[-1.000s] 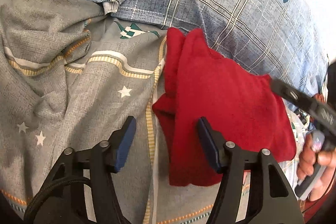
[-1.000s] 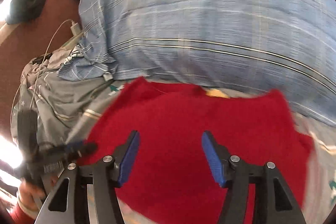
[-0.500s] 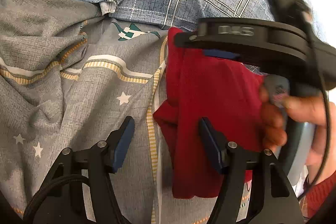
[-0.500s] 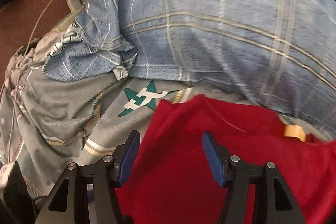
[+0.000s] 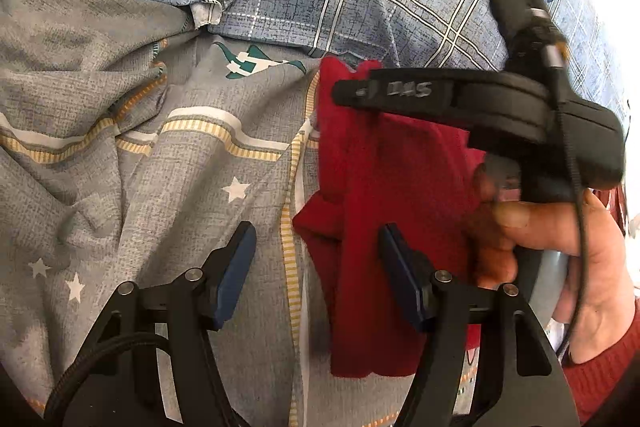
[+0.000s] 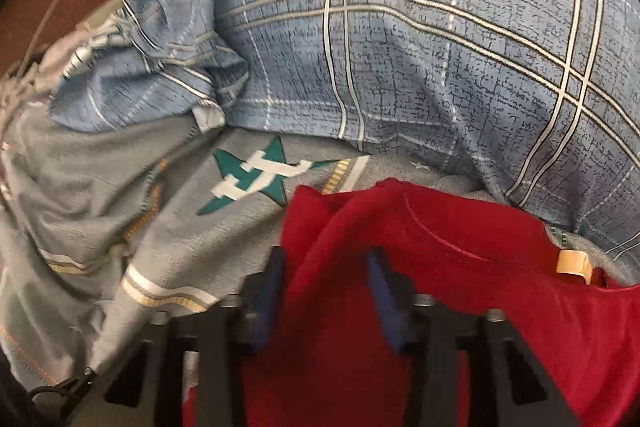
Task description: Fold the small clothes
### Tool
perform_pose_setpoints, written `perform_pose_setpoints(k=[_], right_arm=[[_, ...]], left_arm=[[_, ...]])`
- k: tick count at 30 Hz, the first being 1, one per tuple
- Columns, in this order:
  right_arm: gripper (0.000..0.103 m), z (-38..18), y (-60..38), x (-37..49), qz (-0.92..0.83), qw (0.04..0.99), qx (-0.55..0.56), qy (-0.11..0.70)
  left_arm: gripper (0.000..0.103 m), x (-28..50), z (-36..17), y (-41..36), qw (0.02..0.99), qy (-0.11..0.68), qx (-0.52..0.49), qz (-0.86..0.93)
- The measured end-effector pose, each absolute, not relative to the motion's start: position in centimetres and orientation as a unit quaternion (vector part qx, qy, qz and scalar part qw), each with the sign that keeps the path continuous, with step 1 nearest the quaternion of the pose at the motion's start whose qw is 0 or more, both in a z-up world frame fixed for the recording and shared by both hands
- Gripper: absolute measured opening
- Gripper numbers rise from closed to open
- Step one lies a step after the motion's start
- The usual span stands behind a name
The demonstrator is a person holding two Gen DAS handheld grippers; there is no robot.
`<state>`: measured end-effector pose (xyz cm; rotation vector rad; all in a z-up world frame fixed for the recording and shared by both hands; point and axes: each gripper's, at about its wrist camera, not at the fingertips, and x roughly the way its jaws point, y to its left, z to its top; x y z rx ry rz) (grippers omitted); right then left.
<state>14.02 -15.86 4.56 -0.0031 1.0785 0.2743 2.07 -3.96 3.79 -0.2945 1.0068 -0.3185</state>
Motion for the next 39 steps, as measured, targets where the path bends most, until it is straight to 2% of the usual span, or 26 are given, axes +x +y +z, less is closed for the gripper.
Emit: perform_pose_setpoints(k=[1, 3, 9, 11, 17, 19, 27, 29, 30, 33, 39], right_arm=[[0.017, 4.8, -16.2, 13.9, 0.140, 0.849, 0.012, 0.509], [0.015, 5.8, -17.0, 13.4, 0.155, 0.853, 0.038, 0.496], [0.011, 8.8, -20.0, 11.7, 0.193, 0.856, 0.103, 0.469], [0.010, 9.9, -20.4, 11.1, 0.199, 0.860, 0.103, 0.459], [0.009, 10.4, -20.6, 10.8, 0.204, 0.861, 0.095, 0.456], [0.006, 10.3, -20.6, 10.7, 0.206, 0.860, 0.096, 0.457], [0.006, 11.4, -20.4, 10.1, 0.208, 0.864, 0.060, 0.455], [0.011, 10.9, -19.8, 10.3, 0.207, 0.860, 0.048, 0.464], [0.018, 10.4, -19.4, 10.6, 0.205, 0.856, 0.045, 0.472], [0.066, 8.2, -17.7, 11.9, 0.197, 0.840, 0.041, 0.504], [0.066, 4.2, -14.2, 14.1, 0.153, 0.831, -0.022, 0.534]], left_arm=[[0.065, 2.1, 4.0, -3.8, 0.855, 0.476, -0.140, -0.154], [0.065, 2.1, 4.6, -3.5, 0.859, 0.465, -0.143, -0.159], [0.065, 2.5, 5.9, -3.5, 0.843, 0.448, -0.188, -0.232], [0.076, 2.7, 6.0, -4.2, 0.835, 0.446, -0.197, -0.255], [0.076, 3.6, 5.3, -5.2, 0.837, 0.456, -0.188, -0.237], [0.076, 4.0, 5.1, -5.1, 0.839, 0.459, -0.188, -0.223], [0.076, 3.9, 4.9, -4.3, 0.843, 0.454, -0.197, -0.211], [0.076, 3.9, 4.6, -3.9, 0.839, 0.461, -0.204, -0.205], [0.076, 4.0, 4.5, -3.7, 0.838, 0.464, -0.207, -0.201], [0.076, 4.0, 4.3, -3.3, 0.839, 0.465, -0.209, -0.192], [0.076, 4.3, 4.0, -3.5, 0.841, 0.471, -0.197, -0.179]])
